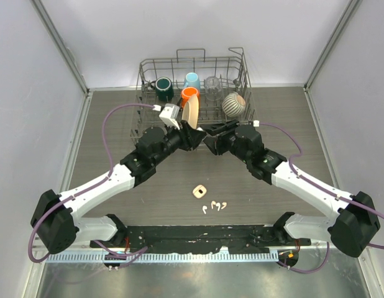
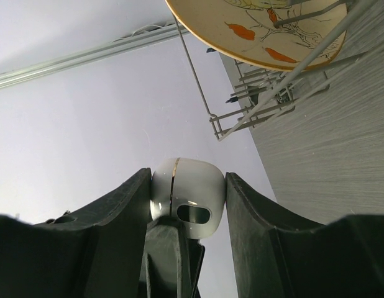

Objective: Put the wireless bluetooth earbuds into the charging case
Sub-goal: Adjust the charging case.

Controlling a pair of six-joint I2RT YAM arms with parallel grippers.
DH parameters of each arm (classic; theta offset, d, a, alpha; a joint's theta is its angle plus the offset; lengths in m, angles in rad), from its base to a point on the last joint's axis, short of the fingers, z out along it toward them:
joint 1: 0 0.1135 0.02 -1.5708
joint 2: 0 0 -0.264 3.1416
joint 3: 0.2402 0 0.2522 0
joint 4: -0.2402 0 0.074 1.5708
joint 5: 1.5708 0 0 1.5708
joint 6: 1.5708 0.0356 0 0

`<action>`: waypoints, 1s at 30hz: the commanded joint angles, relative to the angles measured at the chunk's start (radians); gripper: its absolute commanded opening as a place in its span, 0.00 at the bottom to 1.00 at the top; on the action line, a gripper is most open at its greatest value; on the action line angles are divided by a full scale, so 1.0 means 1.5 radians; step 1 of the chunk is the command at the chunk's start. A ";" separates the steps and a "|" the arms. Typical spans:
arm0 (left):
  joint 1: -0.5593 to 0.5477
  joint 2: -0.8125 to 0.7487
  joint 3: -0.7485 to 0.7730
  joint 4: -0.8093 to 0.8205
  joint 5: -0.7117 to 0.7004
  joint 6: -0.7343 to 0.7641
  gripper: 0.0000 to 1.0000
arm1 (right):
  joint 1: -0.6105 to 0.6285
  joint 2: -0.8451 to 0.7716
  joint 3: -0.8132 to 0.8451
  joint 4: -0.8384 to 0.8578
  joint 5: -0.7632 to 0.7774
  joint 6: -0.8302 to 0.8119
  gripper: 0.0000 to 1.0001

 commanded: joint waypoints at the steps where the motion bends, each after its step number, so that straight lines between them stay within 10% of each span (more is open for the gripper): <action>1: -0.003 0.002 0.032 0.025 -0.010 0.003 0.35 | 0.003 -0.023 0.004 0.031 0.000 -0.005 0.01; 5: -0.002 0.004 0.038 0.003 -0.011 0.011 0.07 | 0.003 -0.026 0.000 0.041 0.001 -0.011 0.02; 11: -0.002 -0.016 0.028 -0.004 -0.008 0.078 0.00 | -0.060 -0.033 -0.003 0.108 -0.144 -0.134 0.84; 21: 0.077 -0.143 -0.053 0.005 0.208 0.176 0.00 | -0.172 -0.053 0.041 -0.047 -0.415 -0.293 0.85; 30: 0.125 -0.136 -0.006 -0.029 0.381 0.169 0.00 | -0.171 -0.057 0.031 0.057 -0.552 -0.246 0.86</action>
